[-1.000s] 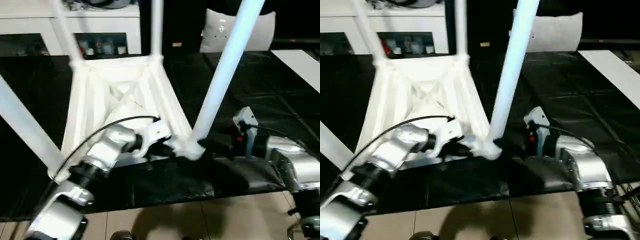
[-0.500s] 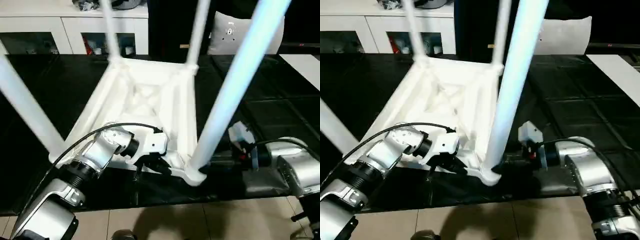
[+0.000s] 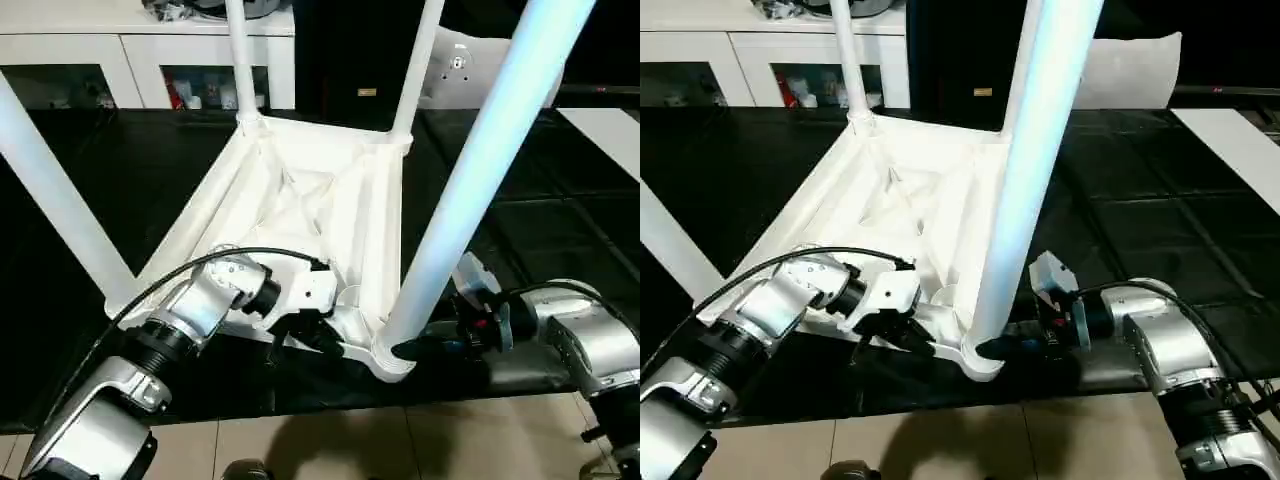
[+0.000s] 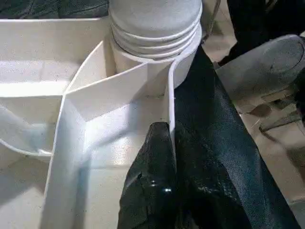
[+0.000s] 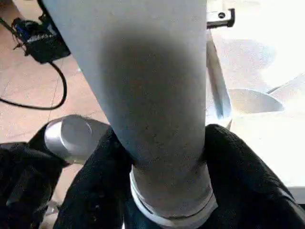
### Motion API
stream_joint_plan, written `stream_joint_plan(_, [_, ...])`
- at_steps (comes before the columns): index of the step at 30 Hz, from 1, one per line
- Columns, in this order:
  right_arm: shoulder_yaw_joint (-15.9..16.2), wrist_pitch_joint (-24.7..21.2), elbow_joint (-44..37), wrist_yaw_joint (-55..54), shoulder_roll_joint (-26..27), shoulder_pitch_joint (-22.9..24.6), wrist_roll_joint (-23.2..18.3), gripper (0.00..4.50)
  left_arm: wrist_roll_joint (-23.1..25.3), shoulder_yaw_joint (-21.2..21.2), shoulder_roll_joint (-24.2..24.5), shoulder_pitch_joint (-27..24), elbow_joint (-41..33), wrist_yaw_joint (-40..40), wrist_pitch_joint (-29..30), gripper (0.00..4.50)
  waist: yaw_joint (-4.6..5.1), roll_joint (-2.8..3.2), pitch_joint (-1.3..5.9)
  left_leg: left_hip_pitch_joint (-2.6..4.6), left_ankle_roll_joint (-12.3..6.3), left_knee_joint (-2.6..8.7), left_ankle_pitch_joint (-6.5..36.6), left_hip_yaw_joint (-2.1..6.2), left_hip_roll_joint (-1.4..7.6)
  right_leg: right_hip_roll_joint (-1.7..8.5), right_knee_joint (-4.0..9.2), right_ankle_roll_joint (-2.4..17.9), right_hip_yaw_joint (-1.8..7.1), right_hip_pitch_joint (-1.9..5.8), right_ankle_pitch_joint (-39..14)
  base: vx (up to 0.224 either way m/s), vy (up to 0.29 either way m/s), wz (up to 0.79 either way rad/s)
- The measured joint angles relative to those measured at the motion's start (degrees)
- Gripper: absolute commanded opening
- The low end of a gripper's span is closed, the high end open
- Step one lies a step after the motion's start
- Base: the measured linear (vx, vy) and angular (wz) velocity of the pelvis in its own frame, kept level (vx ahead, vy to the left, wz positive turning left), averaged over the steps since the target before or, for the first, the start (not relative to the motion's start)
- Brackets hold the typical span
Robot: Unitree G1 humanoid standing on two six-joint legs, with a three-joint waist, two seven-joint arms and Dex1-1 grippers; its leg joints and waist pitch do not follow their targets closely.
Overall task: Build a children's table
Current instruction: Rotate leg to tighten
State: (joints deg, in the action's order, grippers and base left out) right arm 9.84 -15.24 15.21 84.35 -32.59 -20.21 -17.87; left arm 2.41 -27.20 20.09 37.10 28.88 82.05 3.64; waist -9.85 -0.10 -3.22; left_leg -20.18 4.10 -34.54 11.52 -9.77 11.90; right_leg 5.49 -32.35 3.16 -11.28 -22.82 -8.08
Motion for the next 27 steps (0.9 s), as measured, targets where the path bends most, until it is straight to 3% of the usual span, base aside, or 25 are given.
stream_joint_plan(4, [-1.8,-1.3,-0.7,-4.5,2.0,0.9,-0.1,2.02,-0.1,1.9,-0.7,-0.5,0.0,-2.9,3.1,0.0,0.43,0.02,0.01,0.07,0.12,0.0,0.0,0.0,0.0,0.0,0.0,0.0,0.0,0.03,0.1,0.0,0.0,0.0])
stream_joint_plan(6, [-3.5,-2.9,-0.5,-10.5,4.2,0.8,0.4,2.0,0.2,3.5,-1.4,-0.6,0.1,-7.0,6.8,0.0,1.16,-0.01,0.02,0.12,0.28,0.0,-0.1,0.0,0.01,-0.03,0.0,0.0,-0.01,0.06,0.1,0.0,0.0,0.0])
stream_joint_plan(11, [-8.4,-8.0,2.7,-32.5,13.2,-2.7,4.3,1.98,2.1,8.3,-8.0,-0.4,1.0,-22.6,16.8,0.0,5.87,-0.12,0.05,-0.03,0.4,-0.05,-0.1,0.0,0.19,-0.01,0.63,-0.1,-0.57,0.18,0.2,0.0,0.0,0.0])
stream_joint_plan(14, [-10.4,-10.1,4.8,-44.1,18.0,-5.6,6.1,1.98,2.3,10.4,-12.2,0.6,3.2,-30.6,19.5,0.0,7.53,-0.13,0.06,0.07,0.39,0.01,-0.1,0.15,0.35,-0.12,1.24,-0.2,-1.07,0.33,0.3,0.0,0.0,0.0])
stream_joint_plan(16, [-11.1,-10.5,5.8,-48.5,19.8,-6.6,6.4,1.98,2.2,11.5,-14.0,1.2,4.4,-34.1,20.2,0.0,7.73,-0.15,0.07,0.12,0.38,0.02,0.0,0.2,0.43,-0.12,1.33,-0.2,-1.12,0.48,0.3,0.0,0.0,0.0])
stream_joint_plan(18, [-12.4,-8.4,8.2,-53.1,22.0,-7.6,6.9,2.52,2.4,12.1,-16.3,2.5,6.7,-38.9,20.7,0.0,7.54,-0.09,0.12,0.15,0.31,0.04,0.0,0.21,0.26,-0.06,1.38,-0.2,-1.09,0.6,0.3,0.0,0.0,0.0])
stream_joint_plan(20, [-13.0,-6.6,8.8,-55.1,23.4,-7.6,7.0,2.66,2.5,12.3,-17.3,2.9,7.1,-40.8,21.2,0.0,7.47,-0.04,0.14,0.12,0.15,0.1,0.1,0.28,0.09,0.01,1.42,-0.3,-0.86,0.6,0.4,0.0,0.0,0.0])
stream_joint_plan(22, [-13.1,-6.4,8.9,-55.3,23.5,-7.6,7.0,2.87,2.5,12.3,-17.5,2.9,7.0,-40.8,21.2,0.0,7.39,-0.05,0.14,0.13,-0.01,0.1,0.2,0.27,-0.01,0.01,1.41,-0.4,-0.61,0.65,0.4,0.0,0.0,0.0])
stream_joint_plan(23, [-13.1,-6.2,8.7,-54.8,23.2,-7.3,7.0,3.1,2.7,11.9,-17.4,2.8,6.6,-40.3,21.2,0.0,7.16,-0.05,0.14,0.12,-0.13,0.1,0.2,0.25,-0.04,0.01,1.41,-0.4,-0.53,0.64,0.5,0.0,0.0,0.0])
stream_joint_plan(27, [-12.9,-6.6,7.3,-49.4,20.1,-5.9,6.3,3.33,2.9,10.5,-16.1,1.7,4.6,-37.2,19.8,0.0,5.96,-0.03,0.16,0.02,-0.29,0.31,0.3,0.18,-0.03,-0.01,1.24,-0.4,-0.43,0.5,0.4,0.0,0.0,0.0])
